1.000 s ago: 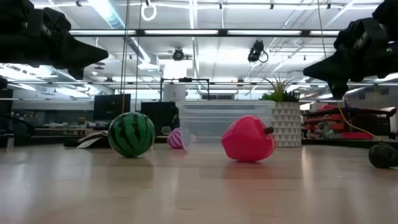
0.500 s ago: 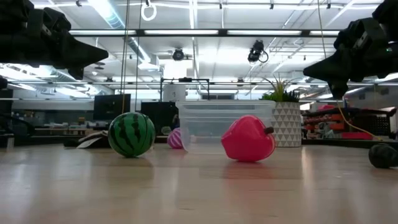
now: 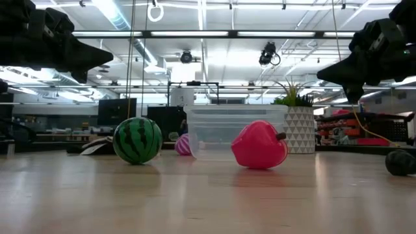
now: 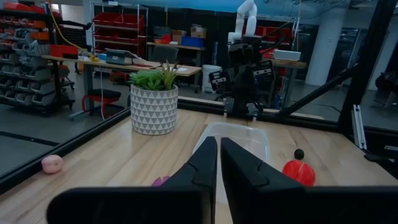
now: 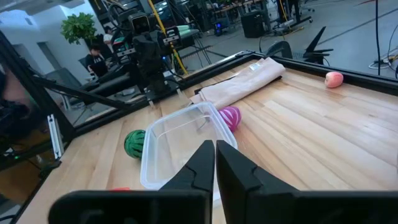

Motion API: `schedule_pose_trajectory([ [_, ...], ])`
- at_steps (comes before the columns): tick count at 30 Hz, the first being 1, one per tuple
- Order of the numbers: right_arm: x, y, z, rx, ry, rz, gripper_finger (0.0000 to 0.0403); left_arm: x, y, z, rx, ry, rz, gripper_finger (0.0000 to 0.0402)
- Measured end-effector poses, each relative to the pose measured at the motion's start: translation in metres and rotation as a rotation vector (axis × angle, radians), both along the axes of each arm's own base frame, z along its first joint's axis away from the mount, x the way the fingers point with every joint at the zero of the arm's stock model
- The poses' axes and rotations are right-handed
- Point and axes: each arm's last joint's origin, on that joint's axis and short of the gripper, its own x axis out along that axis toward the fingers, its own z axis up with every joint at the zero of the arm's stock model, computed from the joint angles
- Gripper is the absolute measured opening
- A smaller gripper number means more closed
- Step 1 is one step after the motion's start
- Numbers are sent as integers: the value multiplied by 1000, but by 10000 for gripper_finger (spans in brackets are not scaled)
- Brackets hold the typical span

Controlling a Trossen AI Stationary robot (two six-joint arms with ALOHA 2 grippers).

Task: Pick and placing Produce into tupperware
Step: Put the cherry into the transparent bin

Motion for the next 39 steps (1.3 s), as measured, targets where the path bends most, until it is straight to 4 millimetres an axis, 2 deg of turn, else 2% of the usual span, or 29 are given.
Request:
schedule_pose_trajectory([
  [10,0,0,0,0,0,0,23,0,0,0,0,0,0,36],
  [21,0,0,0,0,0,0,23,0,0,0,0,0,0,23],
  [32,0,0,0,0,0,0,23,0,0,0,0,0,0,36],
  [39,0,0,0,0,0,0,23,0,0,0,0,0,0,29],
])
